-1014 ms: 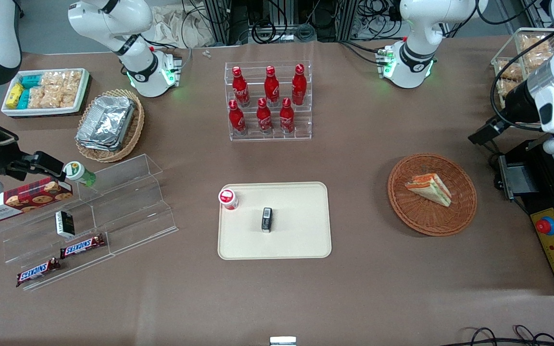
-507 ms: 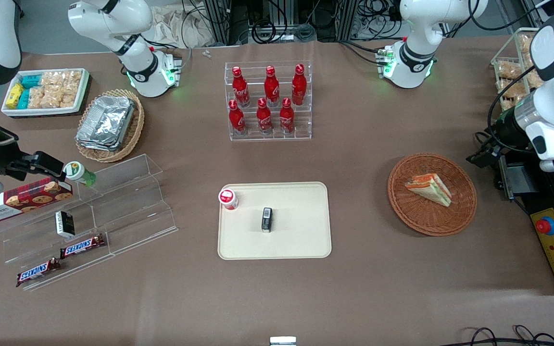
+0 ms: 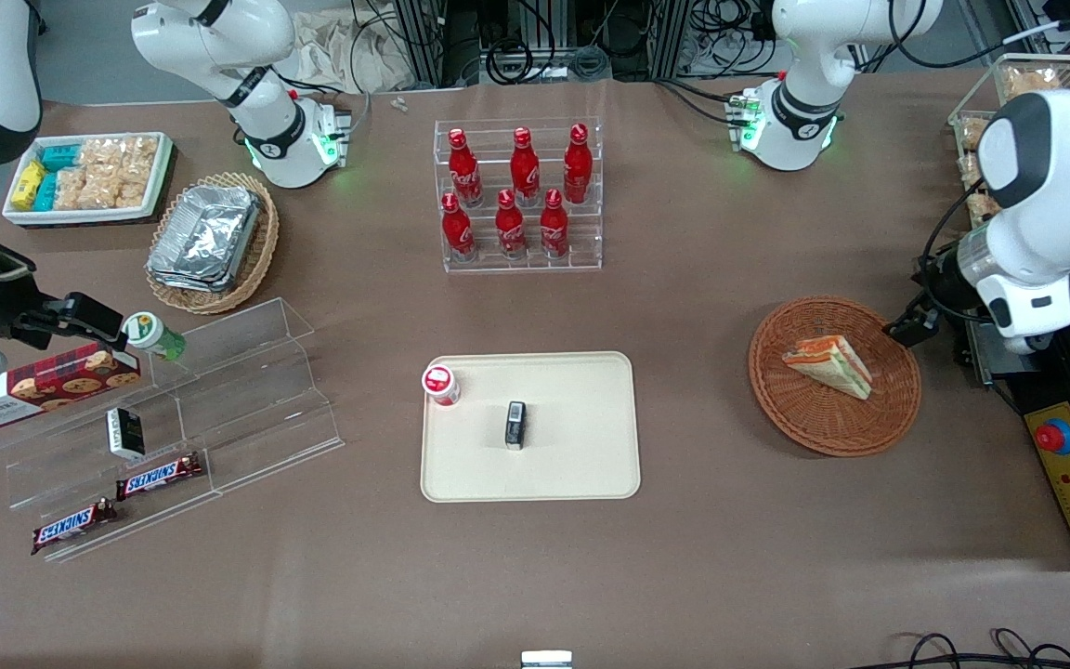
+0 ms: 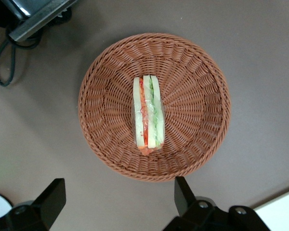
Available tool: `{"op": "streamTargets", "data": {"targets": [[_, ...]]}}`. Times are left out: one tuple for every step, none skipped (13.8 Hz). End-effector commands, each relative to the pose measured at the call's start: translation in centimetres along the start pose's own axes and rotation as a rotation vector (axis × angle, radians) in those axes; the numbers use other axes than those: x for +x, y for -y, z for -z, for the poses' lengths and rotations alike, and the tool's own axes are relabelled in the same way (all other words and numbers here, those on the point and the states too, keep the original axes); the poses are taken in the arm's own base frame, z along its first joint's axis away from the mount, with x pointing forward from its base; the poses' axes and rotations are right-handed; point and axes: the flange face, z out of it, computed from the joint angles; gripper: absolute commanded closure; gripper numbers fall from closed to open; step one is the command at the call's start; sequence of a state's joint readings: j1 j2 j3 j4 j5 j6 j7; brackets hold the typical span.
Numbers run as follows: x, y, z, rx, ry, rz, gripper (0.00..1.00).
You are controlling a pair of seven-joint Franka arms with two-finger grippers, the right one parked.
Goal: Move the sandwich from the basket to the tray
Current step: 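Lower the open left gripper around the sandwich and close it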
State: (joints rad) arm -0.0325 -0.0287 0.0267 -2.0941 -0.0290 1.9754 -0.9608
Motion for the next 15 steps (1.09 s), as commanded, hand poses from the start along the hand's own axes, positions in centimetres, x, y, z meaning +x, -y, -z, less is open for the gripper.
{"op": "streamTargets", "data": {"targets": [[-0.1,0.3,-3.6,0.004,-0.036,0.036,0.0],[0.2,0.0,-4.7,0.007,-0.036,0.054,0.0],[0.5,-0.4,-5.6,0.01,-0.037,0.055,0.0],[0.5,-0.7,-6.2,0.007,-0.041,0.051,0.0],[0.4,-1.0,-7.0,0.014,-0.037,0.046,0.0],[0.4,-1.3,-7.7,0.016,-0.036,0.042,0.0],[0.4,-1.5,-8.6,0.021,-0.034,0.04,0.0],[0.6,-1.7,-9.8,0.03,-0.028,0.042,0.0],[0.7,-1.8,-10.6,0.03,-0.029,0.041,0.0],[0.7,-1.7,-11.7,0.039,-0.023,0.043,0.0],[0.7,-1.8,-12.4,0.035,-0.026,0.043,0.0],[0.7,-1.9,-13.0,0.033,-0.028,0.053,0.0],[0.6,-2.1,-13.6,0.035,-0.026,0.058,0.0],[0.6,-2.3,-14.1,0.033,-0.028,0.056,0.0],[0.7,-2.4,-14.7,0.034,-0.027,0.061,0.0]]}}
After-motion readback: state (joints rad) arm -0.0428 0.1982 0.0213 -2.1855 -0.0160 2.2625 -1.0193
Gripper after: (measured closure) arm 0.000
